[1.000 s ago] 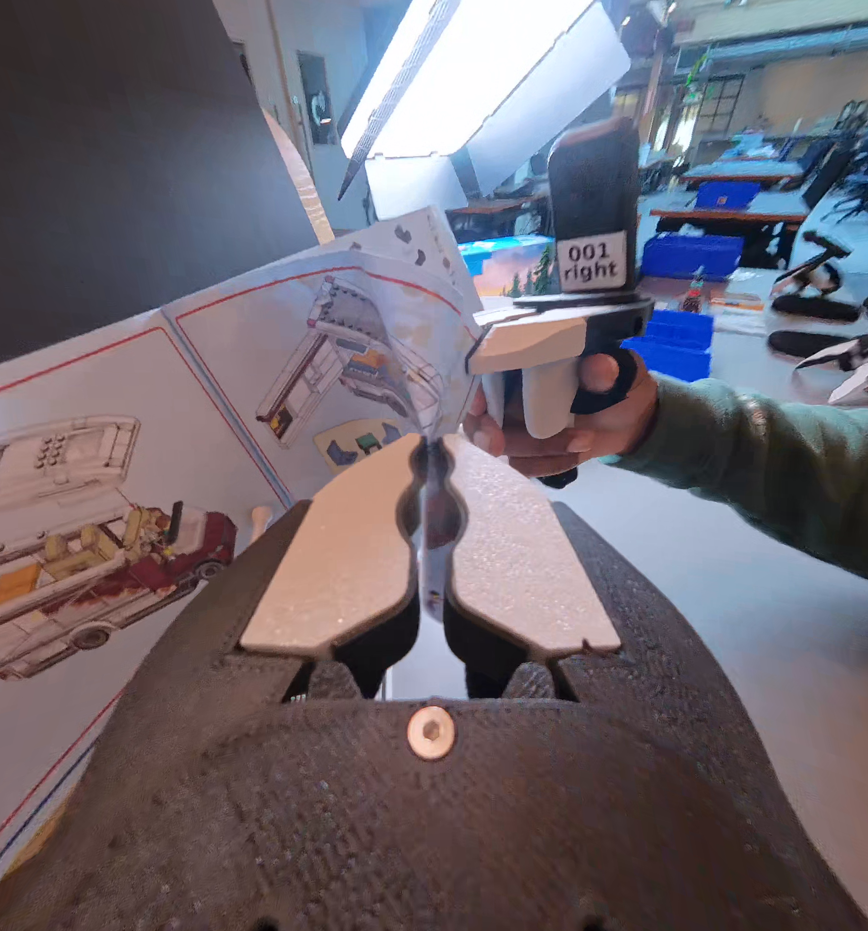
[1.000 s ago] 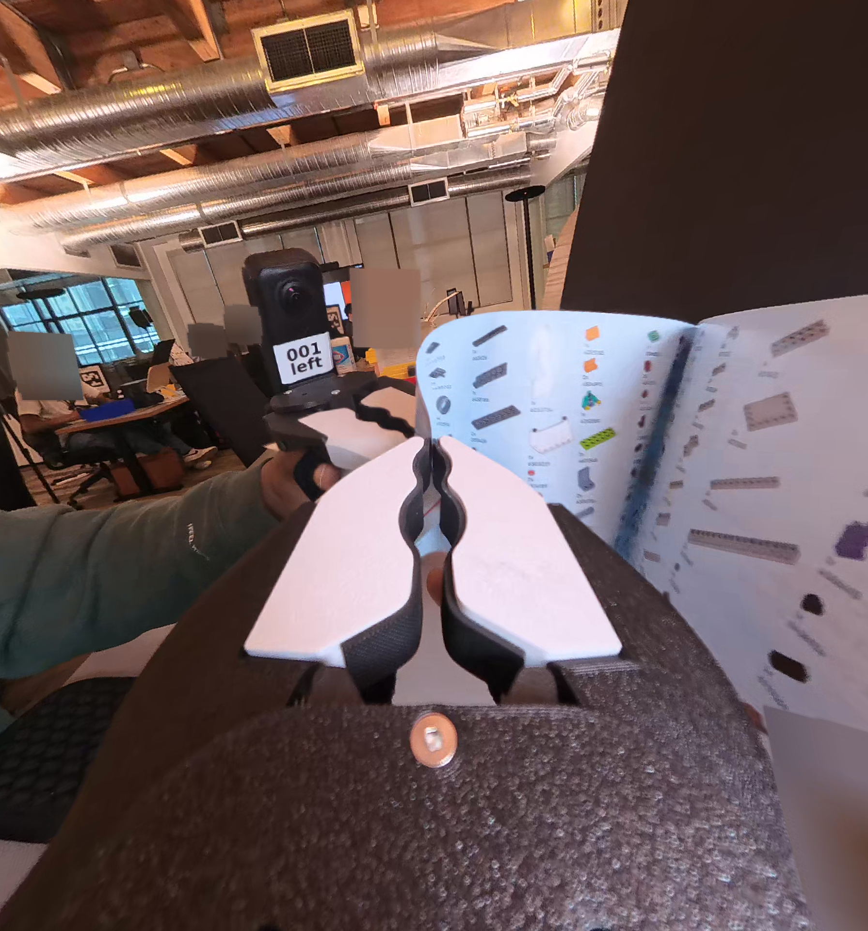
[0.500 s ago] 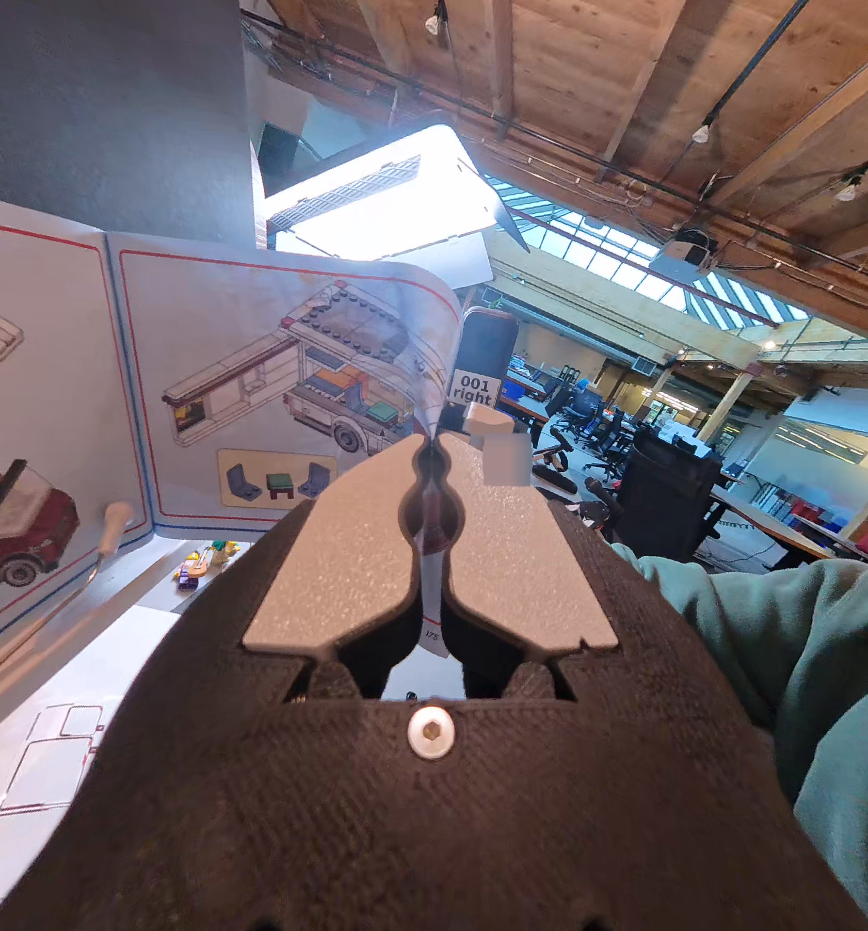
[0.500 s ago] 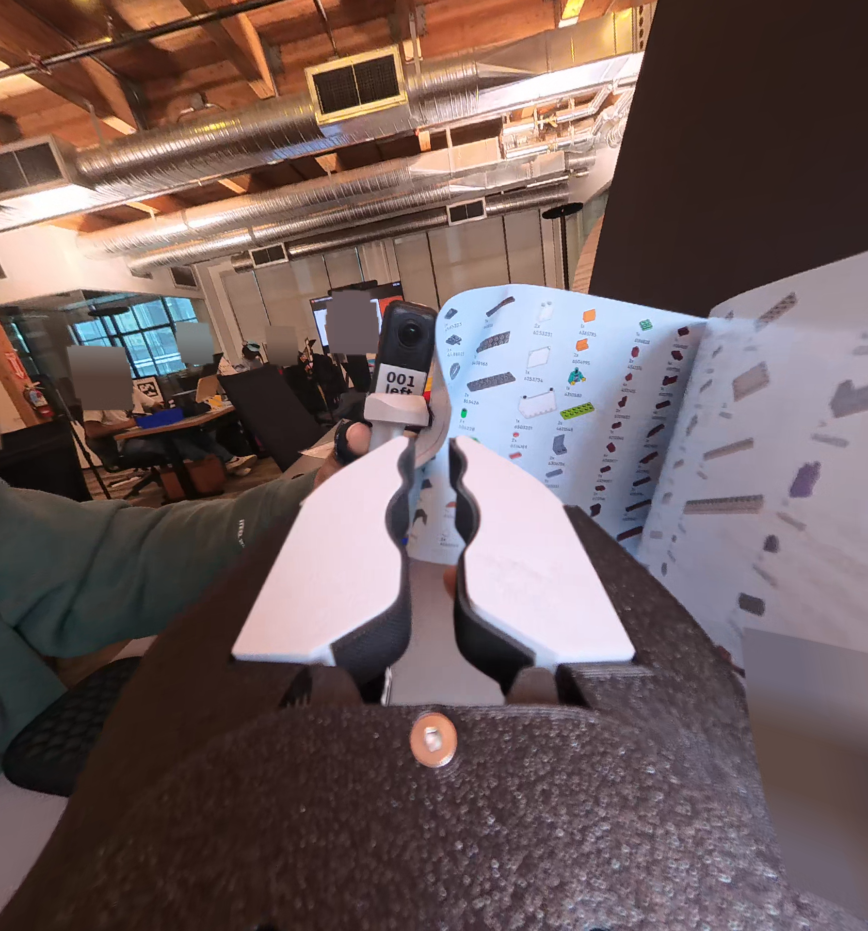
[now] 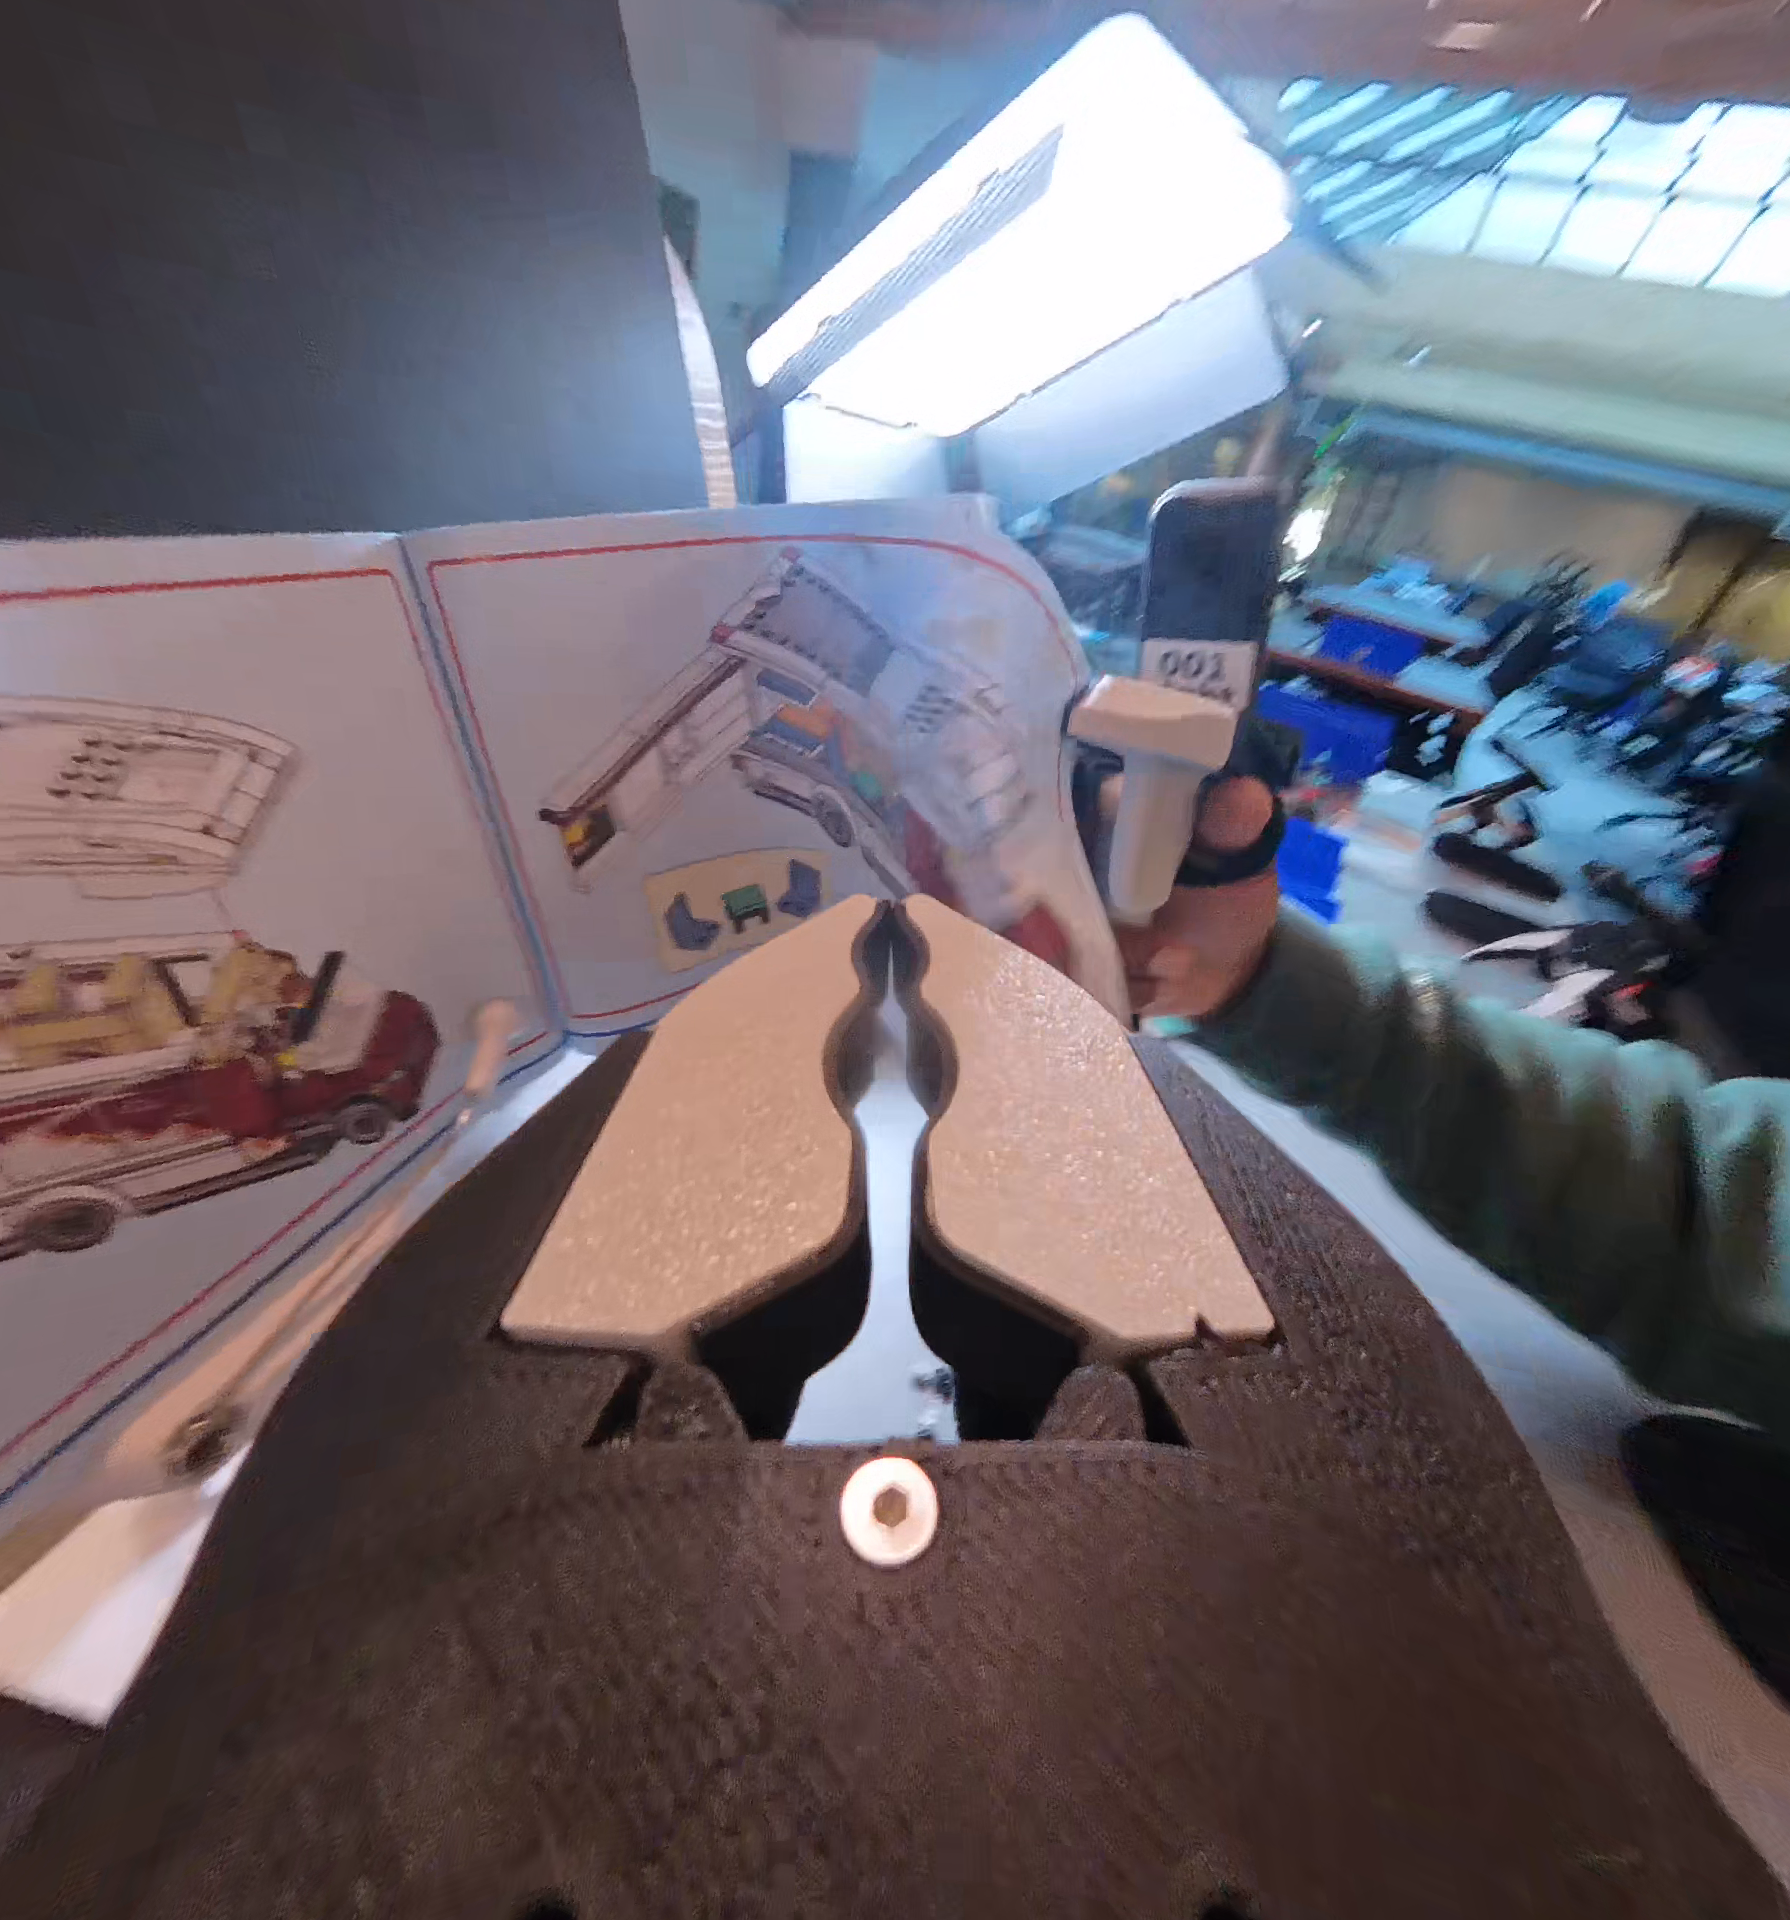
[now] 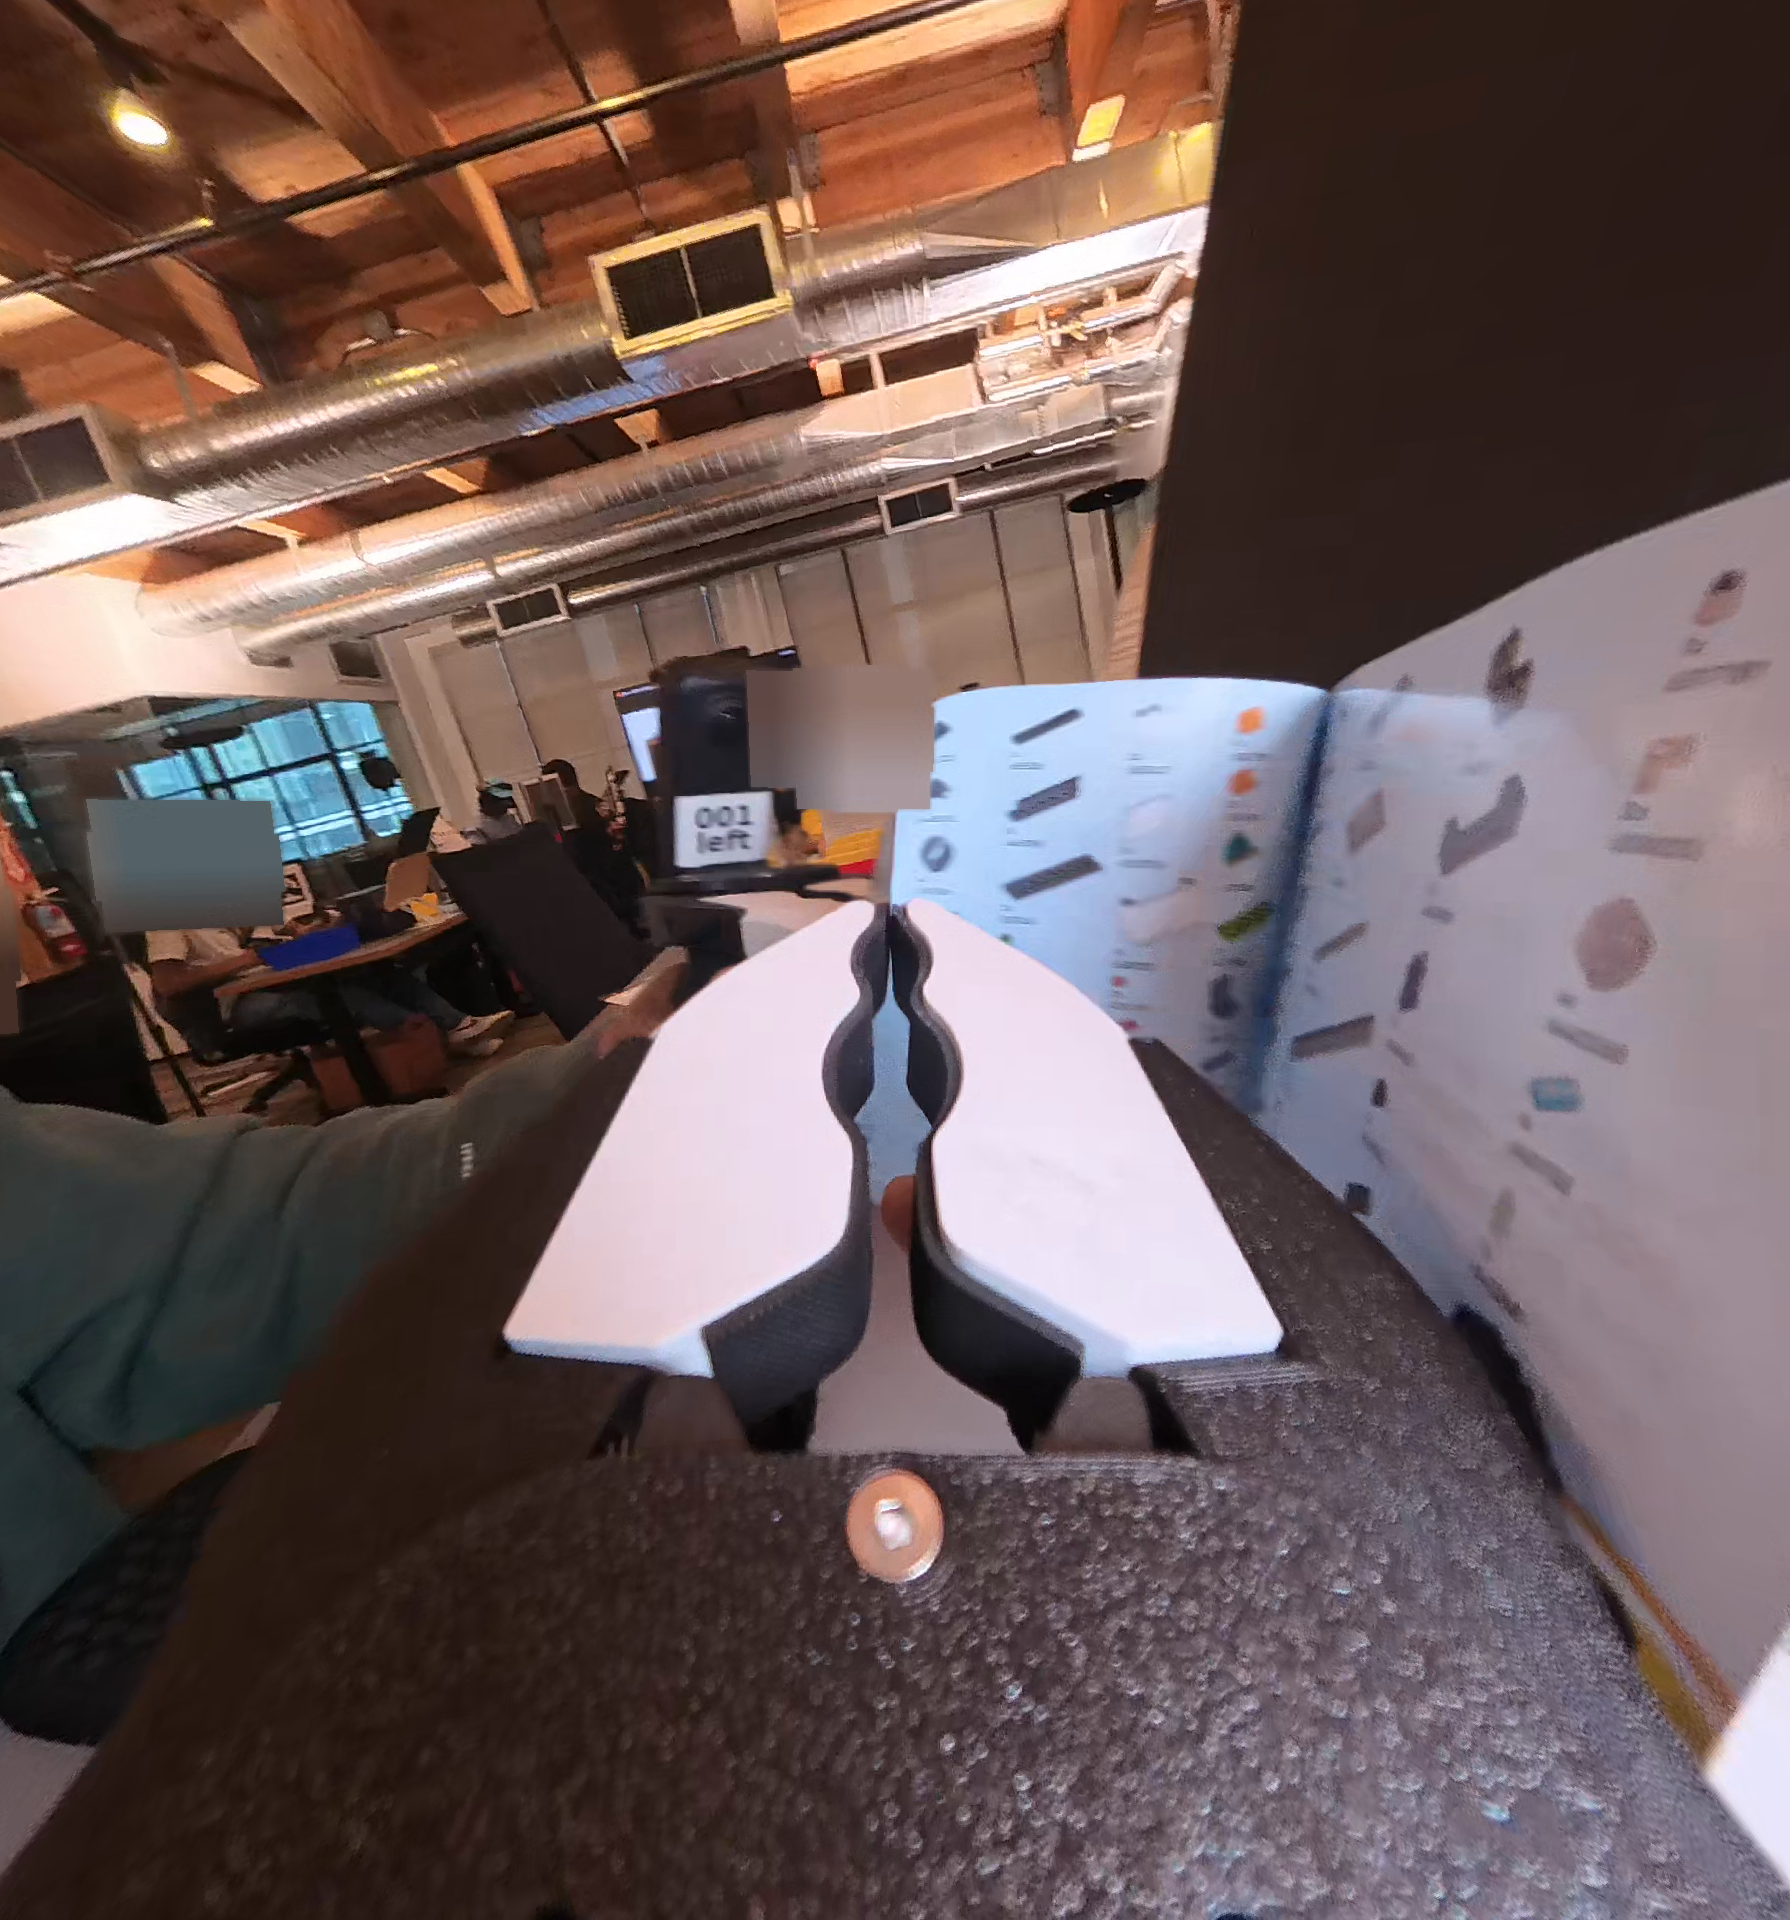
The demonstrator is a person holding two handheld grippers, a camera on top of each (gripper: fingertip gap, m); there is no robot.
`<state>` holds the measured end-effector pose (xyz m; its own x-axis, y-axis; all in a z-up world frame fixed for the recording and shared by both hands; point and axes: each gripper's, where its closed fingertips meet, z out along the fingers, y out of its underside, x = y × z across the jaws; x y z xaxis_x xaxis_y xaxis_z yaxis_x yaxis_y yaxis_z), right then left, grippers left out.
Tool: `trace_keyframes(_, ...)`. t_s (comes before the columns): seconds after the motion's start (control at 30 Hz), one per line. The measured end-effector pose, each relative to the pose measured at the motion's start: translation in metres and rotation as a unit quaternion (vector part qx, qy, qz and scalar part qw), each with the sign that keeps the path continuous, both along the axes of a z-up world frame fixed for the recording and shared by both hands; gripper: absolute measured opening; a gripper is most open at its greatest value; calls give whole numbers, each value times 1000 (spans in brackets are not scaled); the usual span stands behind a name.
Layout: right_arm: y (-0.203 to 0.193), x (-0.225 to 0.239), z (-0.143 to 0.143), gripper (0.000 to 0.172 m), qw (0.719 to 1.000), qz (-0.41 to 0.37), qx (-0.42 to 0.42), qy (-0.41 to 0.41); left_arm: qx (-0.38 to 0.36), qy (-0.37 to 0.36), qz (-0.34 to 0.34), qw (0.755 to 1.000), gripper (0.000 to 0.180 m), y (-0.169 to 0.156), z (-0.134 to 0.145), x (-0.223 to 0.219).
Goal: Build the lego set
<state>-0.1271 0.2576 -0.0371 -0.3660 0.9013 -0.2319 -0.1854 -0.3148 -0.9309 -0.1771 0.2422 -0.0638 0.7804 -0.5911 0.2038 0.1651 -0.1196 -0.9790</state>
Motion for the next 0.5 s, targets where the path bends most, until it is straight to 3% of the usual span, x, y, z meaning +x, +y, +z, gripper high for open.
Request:
trace_keyframes(0.1, 10, 3, -2, 0, 1000, -19, -5, -8, 26, 68, 24, 997, 3, 0, 3, 7)
trace_keyframes(0.17, 12, 2, -3, 0, 1000, -27, -5, -11, 34, 110, 20, 993, 31, 1, 2, 22)
trace_keyframes(0.23, 14, 1, -2, 0, 999, -36, -7, -13, 39, 152, 15, 987, 40, 2, -2, 37)
trace_keyframes(0.37, 16, 2, -1, 0, 999, -39, -5, -15, 55, 256, 51, 964, 6, 12, -12, 45)
trace_keyframes(0.5, 22, 5, -5, 0, 998, -52, 5, -27, 48, 234, 34, 971, 0, 12, -9, 50)
